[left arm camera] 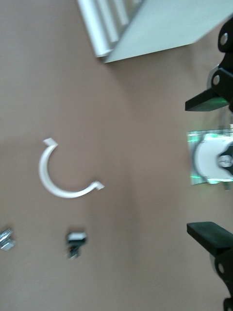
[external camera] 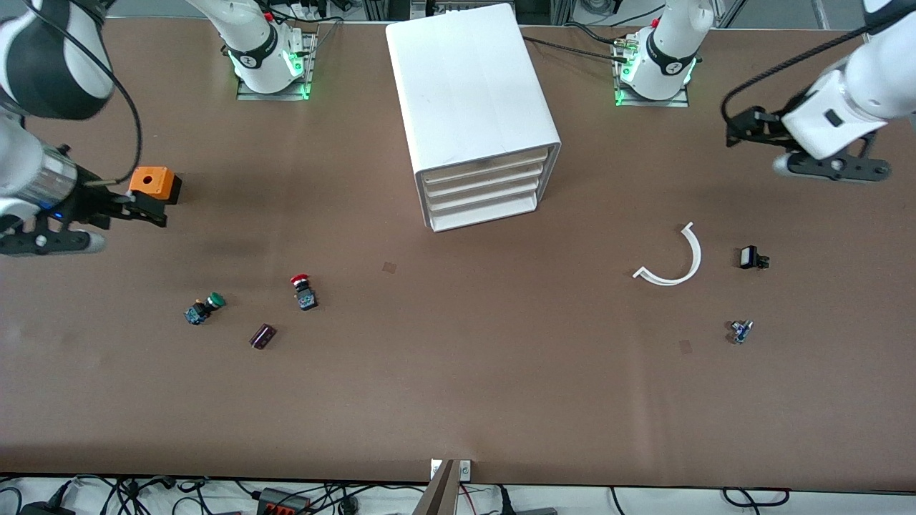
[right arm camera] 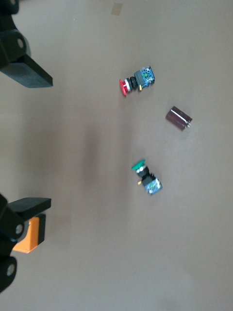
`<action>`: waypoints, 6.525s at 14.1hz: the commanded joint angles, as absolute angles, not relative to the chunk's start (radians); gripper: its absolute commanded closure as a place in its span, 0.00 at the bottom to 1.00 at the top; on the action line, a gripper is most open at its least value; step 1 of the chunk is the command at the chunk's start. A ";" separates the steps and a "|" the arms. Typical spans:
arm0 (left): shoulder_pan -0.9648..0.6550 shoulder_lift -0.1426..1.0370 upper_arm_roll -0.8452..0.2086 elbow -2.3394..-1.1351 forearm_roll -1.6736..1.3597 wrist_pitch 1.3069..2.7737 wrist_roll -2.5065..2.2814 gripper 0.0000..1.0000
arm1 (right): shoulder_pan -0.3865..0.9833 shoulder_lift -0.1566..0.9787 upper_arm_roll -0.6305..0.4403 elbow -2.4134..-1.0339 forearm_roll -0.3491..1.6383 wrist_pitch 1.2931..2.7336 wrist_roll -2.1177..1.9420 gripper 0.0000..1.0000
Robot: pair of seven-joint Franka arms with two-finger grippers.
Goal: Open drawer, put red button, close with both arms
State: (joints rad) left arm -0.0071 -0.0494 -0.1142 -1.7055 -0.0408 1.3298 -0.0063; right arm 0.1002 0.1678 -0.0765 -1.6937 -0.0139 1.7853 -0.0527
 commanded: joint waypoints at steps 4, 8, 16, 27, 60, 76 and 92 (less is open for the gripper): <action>-0.014 0.049 -0.166 -1.681 -0.233 1.255 0.025 0.00 | 0.221 0.415 -0.077 -1.597 0.066 1.922 -0.052 0.00; -0.014 0.184 -0.166 -1.684 -0.421 1.452 0.089 0.00 | 0.293 0.556 -0.075 -1.594 0.075 2.074 -0.052 0.00; -0.035 0.391 -0.236 -1.782 -0.717 1.831 0.453 0.00 | 0.316 0.726 -0.058 -1.594 0.075 2.178 -0.144 0.00; -0.061 0.492 -0.314 -2.071 -1.198 1.947 0.911 0.11 | 0.322 0.753 -0.055 -1.594 0.078 2.204 -0.141 0.08; 0.063 0.635 -0.325 -1.350 -0.381 1.600 0.323 0.00 | 0.731 0.722 0.017 -1.066 0.081 2.011 0.101 1.00; 0.029 0.591 -0.318 -1.207 0.179 1.557 -0.023 0.00 | 0.844 0.845 0.012 -1.063 0.078 2.023 0.336 0.00; -0.118 0.652 -0.342 -1.522 0.156 2.256 -0.745 0.00 | 0.381 0.719 -0.009 -1.049 0.055 1.833 0.347 0.00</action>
State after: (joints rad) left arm -0.0785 0.6588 -0.3409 -1.4824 0.1563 2.2117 -0.6332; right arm 0.4257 0.7397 -0.0161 -1.0168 0.0695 1.8623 0.3859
